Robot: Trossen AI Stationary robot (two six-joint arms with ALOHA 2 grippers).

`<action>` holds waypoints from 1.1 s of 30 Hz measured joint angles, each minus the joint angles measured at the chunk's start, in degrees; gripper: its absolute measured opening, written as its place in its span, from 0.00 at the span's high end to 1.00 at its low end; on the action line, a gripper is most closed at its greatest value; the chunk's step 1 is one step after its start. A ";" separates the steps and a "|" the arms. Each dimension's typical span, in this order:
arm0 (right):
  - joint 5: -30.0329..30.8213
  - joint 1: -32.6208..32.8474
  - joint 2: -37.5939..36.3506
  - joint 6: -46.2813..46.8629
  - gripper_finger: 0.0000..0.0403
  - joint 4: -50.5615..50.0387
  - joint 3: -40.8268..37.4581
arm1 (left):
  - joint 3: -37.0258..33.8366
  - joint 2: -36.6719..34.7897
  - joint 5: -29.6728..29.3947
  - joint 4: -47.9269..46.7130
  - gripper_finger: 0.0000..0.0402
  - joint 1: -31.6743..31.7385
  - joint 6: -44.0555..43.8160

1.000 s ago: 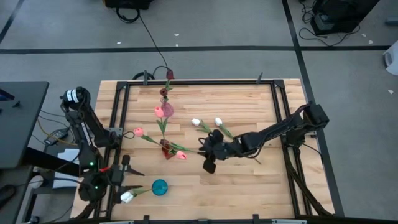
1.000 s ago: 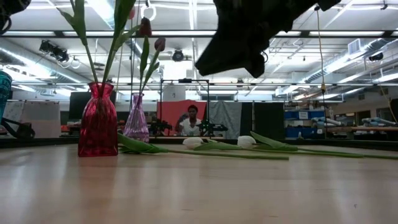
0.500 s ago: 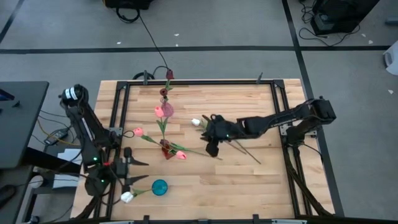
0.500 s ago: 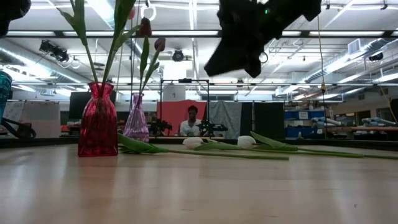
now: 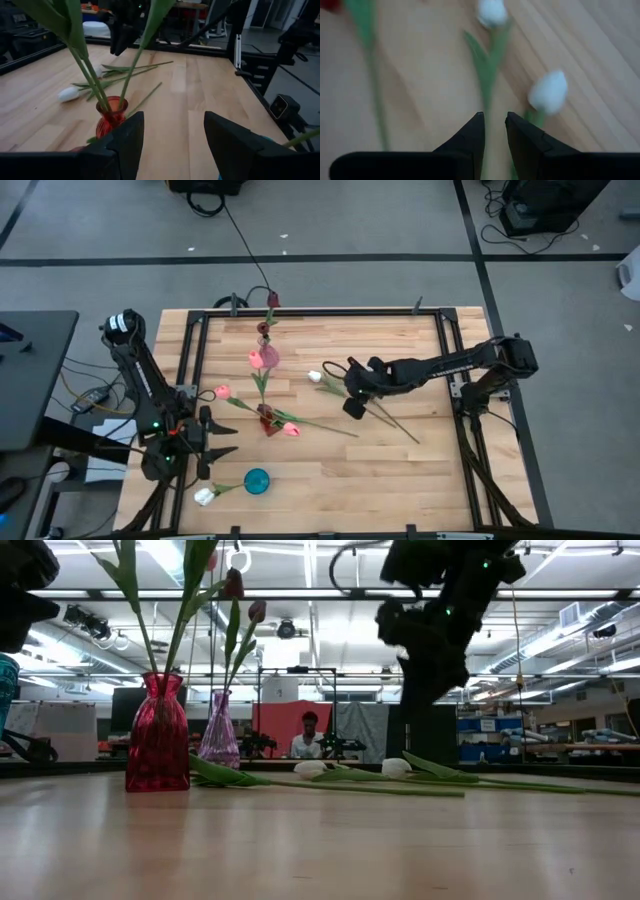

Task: Sort flowers into vase by color
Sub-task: Put the left white flower into the blue vase

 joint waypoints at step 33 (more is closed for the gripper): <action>-1.88 -2.01 13.48 -4.58 0.70 1.11 3.98 | 0.00 -3.17 0.42 -3.04 0.47 -2.25 1.58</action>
